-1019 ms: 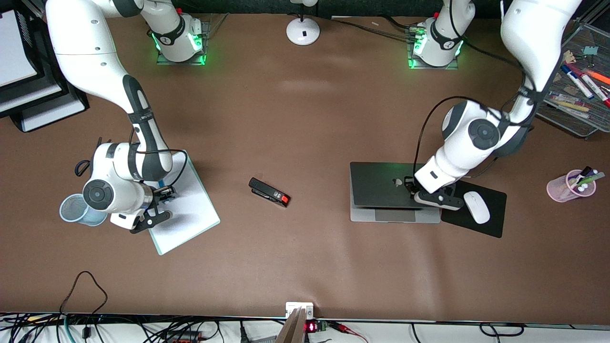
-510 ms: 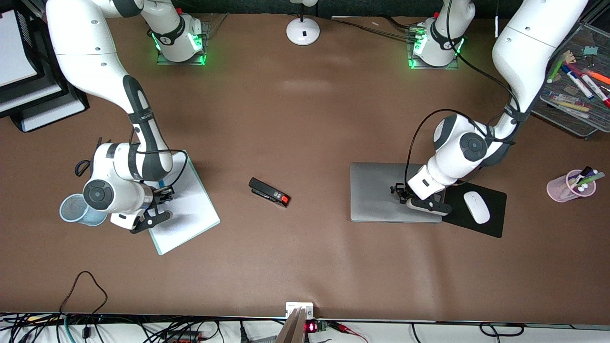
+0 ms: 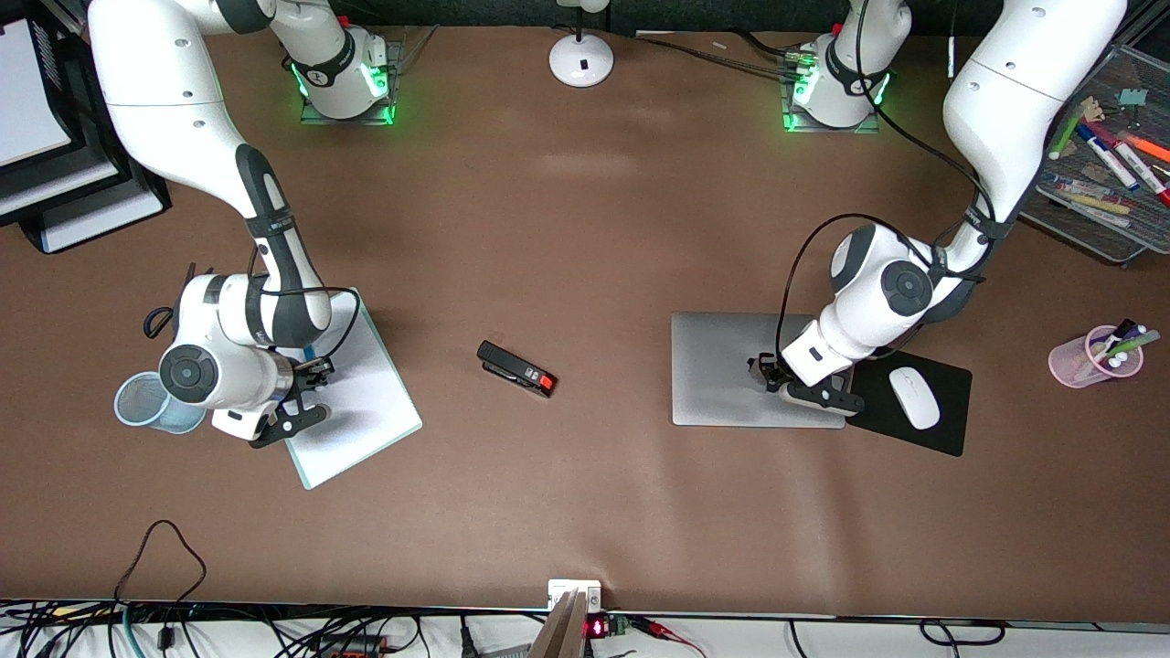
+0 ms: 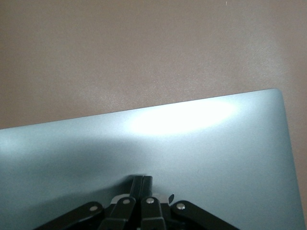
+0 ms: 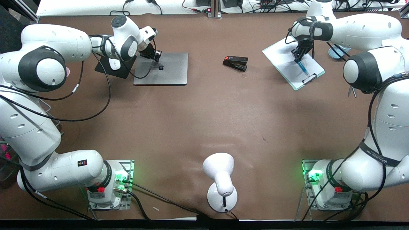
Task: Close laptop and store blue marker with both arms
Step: 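Grasp the blue marker with the right gripper while the left gripper pushes the lid shut, then carry the marker toward the blue cup while the left gripper withdraws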
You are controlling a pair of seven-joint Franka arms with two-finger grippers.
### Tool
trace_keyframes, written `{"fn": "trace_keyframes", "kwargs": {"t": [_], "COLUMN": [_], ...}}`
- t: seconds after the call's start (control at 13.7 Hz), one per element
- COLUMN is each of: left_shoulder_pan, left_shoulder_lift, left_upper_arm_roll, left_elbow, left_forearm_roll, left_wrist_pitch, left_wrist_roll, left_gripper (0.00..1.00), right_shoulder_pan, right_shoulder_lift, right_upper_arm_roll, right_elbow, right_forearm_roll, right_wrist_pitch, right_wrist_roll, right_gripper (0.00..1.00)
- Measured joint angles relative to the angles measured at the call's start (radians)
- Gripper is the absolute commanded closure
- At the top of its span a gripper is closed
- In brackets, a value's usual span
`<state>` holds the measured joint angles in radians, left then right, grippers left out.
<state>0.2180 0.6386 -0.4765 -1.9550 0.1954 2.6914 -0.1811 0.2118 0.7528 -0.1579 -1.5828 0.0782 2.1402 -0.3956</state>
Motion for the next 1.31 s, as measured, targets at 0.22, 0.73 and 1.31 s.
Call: {"fn": "trace_keyframes", "kwargs": {"t": [0.22, 0.73, 1.31], "left_shoulder_pan": [0.000, 0.005, 0.023], "left_shoulder_lift": [0.013, 0.025, -0.194], "left_upper_arm_roll": [0.005, 0.009, -0.047], "left_elbow": [0.000, 0.004, 0.165], "left_forearm_roll": [0.022, 0.048, 0.060], "left_wrist_pitch": [0.006, 0.029, -0.553], "left_wrist_roll": [0.006, 0.006, 0.022], "left_gripper": [1.00, 1.00, 0.96], "right_shoulder_pan": [0.000, -0.002, -0.002], "right_shoulder_lift": [-0.002, -0.126, -0.354], "right_upper_arm_roll": [0.000, -0.006, -0.008], "right_elbow": [0.020, 0.100, 0.106], "right_forearm_roll": [0.009, 0.019, 0.021], "right_wrist_pitch": [0.006, -0.010, -0.109], "right_wrist_roll": [0.000, -0.006, -0.100], "right_gripper": [1.00, 1.00, 1.00]}}
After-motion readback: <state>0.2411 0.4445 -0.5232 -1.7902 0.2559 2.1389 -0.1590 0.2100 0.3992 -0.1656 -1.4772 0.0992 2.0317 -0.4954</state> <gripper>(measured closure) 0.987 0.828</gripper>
